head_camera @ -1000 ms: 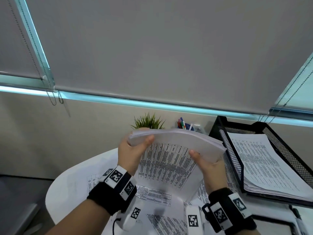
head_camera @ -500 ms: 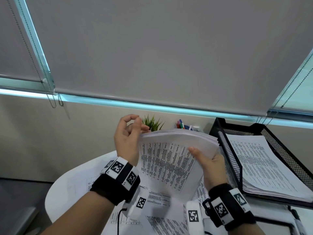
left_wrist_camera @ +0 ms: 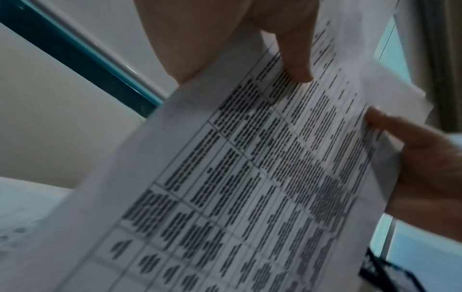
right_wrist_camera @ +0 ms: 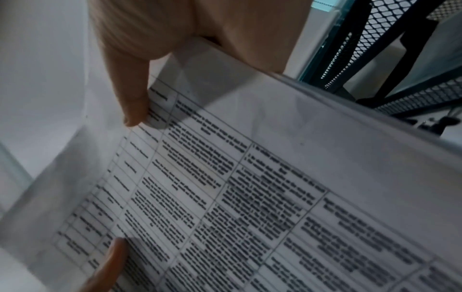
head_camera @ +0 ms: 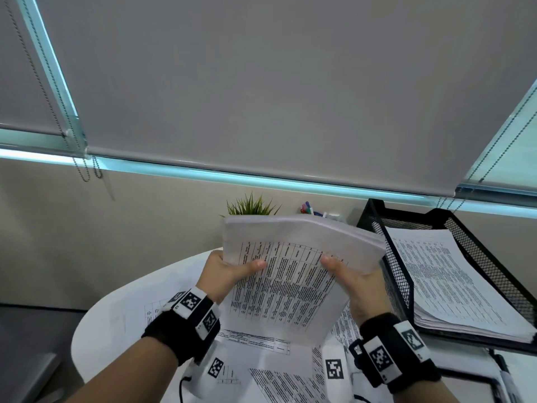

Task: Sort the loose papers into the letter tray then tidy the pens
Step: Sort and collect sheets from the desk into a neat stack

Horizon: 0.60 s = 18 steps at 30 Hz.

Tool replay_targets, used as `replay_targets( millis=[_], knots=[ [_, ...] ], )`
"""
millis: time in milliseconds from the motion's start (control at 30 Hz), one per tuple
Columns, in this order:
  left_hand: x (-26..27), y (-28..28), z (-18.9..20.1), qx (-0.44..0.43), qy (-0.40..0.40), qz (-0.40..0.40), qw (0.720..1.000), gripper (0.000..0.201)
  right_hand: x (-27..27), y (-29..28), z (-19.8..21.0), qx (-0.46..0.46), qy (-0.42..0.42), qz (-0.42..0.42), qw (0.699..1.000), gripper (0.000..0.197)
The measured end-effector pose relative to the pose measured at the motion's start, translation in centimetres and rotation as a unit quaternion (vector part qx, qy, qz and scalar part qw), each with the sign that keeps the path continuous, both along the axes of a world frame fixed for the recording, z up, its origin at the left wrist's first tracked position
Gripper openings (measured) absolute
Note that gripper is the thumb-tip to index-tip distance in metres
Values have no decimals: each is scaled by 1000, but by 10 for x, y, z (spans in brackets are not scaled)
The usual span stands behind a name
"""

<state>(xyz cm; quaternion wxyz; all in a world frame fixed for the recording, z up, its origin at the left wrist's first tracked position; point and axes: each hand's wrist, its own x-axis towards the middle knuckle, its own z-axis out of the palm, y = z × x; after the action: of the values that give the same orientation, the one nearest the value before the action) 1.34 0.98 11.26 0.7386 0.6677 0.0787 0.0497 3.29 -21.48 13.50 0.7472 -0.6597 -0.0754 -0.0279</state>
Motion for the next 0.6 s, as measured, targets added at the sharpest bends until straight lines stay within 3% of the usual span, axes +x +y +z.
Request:
replay_targets(
  millis=[167,433,600],
  knots=[
    [-17,-7,2,-16,-43,22,999,16,-2,-3,7,22,-27,-9,999,32],
    [-25,-10,-41,31,14,-7,999,28,-4,-2,-8,-11,21,13,1000,56],
    [-21,-12,-37,8,2,7,1000,26,-6,-6,-12,3,25,-15,1000,44]
  ],
)
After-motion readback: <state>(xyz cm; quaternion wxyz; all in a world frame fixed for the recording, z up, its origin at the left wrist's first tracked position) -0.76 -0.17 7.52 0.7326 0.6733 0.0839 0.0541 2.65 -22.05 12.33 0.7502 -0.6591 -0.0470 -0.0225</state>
